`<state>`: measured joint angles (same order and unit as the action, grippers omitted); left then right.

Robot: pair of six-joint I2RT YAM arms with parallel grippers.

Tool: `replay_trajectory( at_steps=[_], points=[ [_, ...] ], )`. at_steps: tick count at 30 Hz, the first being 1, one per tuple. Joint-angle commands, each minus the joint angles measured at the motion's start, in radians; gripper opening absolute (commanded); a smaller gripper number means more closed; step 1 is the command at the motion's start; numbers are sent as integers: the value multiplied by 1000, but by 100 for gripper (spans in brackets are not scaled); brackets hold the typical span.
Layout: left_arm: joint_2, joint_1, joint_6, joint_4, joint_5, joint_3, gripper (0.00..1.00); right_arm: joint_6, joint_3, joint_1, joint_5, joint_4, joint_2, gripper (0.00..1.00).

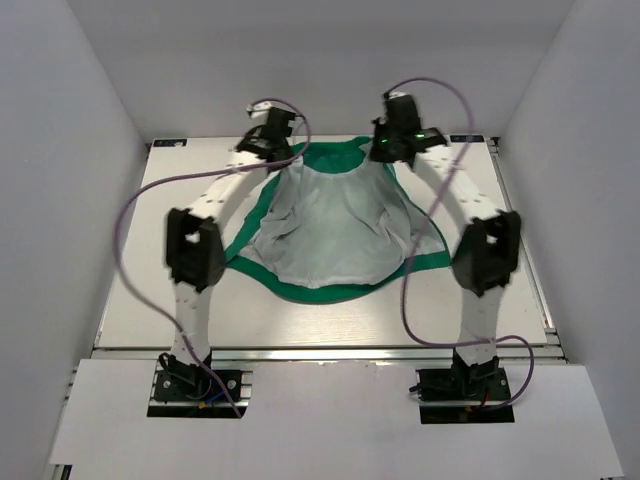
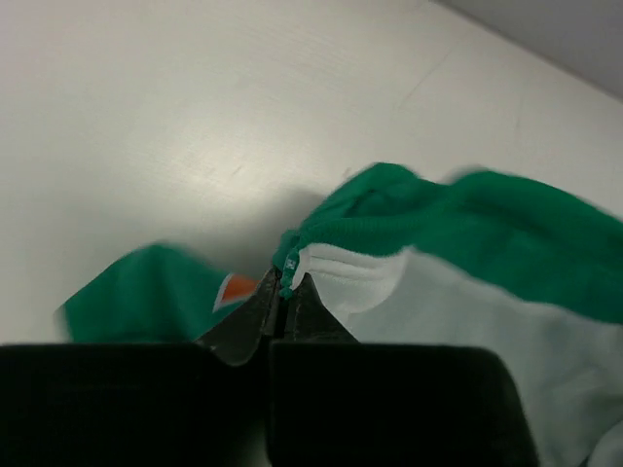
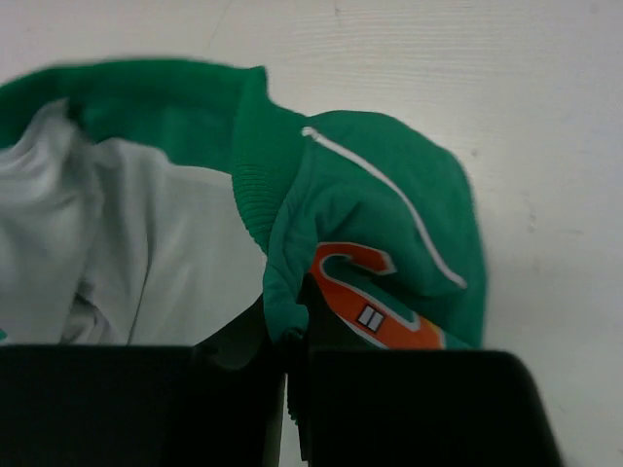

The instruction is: Zip up the jacket

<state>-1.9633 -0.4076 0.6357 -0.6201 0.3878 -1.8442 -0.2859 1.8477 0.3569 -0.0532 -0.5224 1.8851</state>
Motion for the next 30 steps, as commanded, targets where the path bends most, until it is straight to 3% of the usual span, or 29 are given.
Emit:
replay_trajectory(
  at_steps=[1, 2, 3, 4, 5, 6, 7, 9, 12, 16, 20, 23, 24, 28, 30],
  points=[
    [-289, -66, 99, -207, 106, -382, 0, -120, 278, 83, -204, -160, 202, 0],
    [-372, -71, 99, -246, 86, -506, 5, -121, 324, 94, -179, -177, 282, 0],
    [-441, -73, 102, -274, 51, -677, 29, -128, 350, 103, -154, -173, 302, 3],
    [-486, -71, 104, -239, -30, -678, 47, -137, 341, 112, -117, -151, 310, 26],
    [-470, -71, 104, -199, -53, -634, 55, -137, 315, 114, -24, -122, 301, 34],
    [-439, -71, 102, -158, -64, -575, 81, -137, 279, 113, 28, -57, 287, 45],
    [-401, -71, 99, -91, -67, -447, 96, -134, 202, 106, 65, -35, 269, 68],
    [-280, -71, 73, -66, -6, -356, 98, -125, 148, 105, 67, -21, 208, 89],
    [-148, -57, 0, -108, 49, -291, 98, -110, 52, 77, 82, -27, 116, 89],
    [44, -37, -22, -225, 74, -196, 98, -105, -183, -2, 237, 51, -111, 89],
    [321, -34, -24, -204, 79, 188, 98, -87, -467, -61, 224, 94, -314, 89],
    [525, -19, 48, -230, 65, 389, 98, -27, -640, -119, 199, 59, -435, 89],
    [570, -14, 97, -243, 63, 518, 98, -6, -700, -131, 184, 42, -457, 89],
    [754, 1, 188, -312, 52, 807, 98, 33, -754, -191, -12, -79, -508, 89],
    [790, 9, 243, -346, 65, 887, 98, 48, -777, -220, -20, -115, -508, 89]
  ],
)
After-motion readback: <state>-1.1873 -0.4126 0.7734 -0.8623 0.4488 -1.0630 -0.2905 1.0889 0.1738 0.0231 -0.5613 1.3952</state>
